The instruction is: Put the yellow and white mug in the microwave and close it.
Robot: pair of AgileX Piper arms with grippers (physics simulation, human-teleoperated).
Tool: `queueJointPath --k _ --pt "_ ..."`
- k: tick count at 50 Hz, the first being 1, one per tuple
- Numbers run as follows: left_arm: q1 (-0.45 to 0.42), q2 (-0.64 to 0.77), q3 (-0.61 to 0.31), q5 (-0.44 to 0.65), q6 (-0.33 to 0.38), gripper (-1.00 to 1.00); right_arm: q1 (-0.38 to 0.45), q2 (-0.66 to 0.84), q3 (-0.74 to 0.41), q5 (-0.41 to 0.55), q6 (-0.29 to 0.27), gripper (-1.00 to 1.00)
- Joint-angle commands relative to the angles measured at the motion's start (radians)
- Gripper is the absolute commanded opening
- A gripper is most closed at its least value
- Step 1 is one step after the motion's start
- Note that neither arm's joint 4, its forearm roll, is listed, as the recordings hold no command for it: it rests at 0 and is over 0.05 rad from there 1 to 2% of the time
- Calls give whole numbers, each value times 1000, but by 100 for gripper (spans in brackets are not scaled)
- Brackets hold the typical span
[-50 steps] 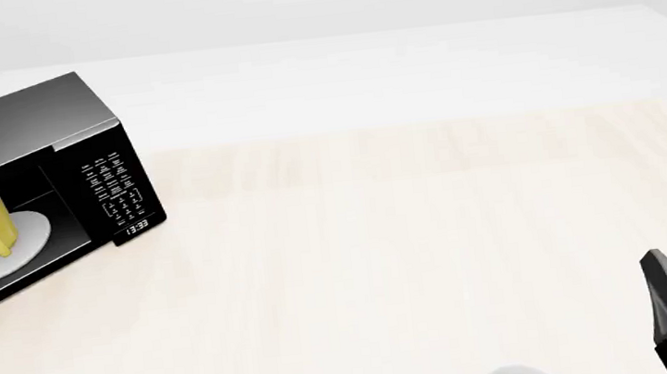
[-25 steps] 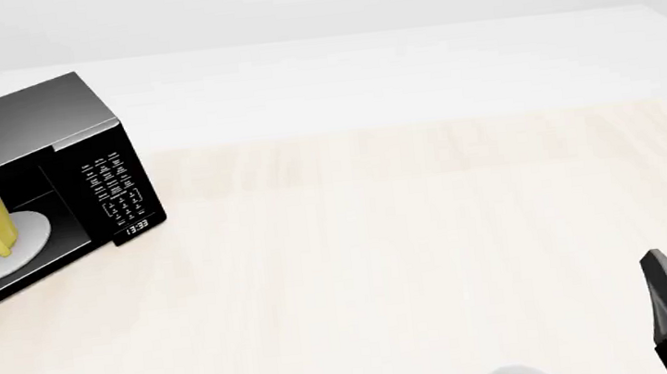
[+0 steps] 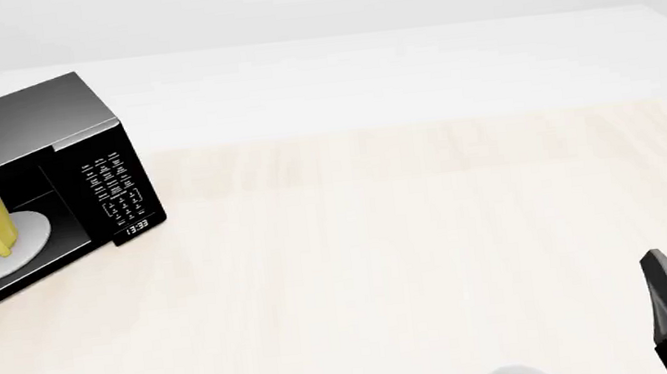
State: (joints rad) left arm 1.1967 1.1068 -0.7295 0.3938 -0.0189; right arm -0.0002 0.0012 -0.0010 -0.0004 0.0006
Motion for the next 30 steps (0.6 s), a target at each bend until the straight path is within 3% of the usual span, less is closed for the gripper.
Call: queueJointPath --k 1,30 --pt "-48 27 20 -23 9 100 0 -1 1 0 -1 100" --pt "-153 106 54 -95 44 100 0 -1 1 0 -1 100"
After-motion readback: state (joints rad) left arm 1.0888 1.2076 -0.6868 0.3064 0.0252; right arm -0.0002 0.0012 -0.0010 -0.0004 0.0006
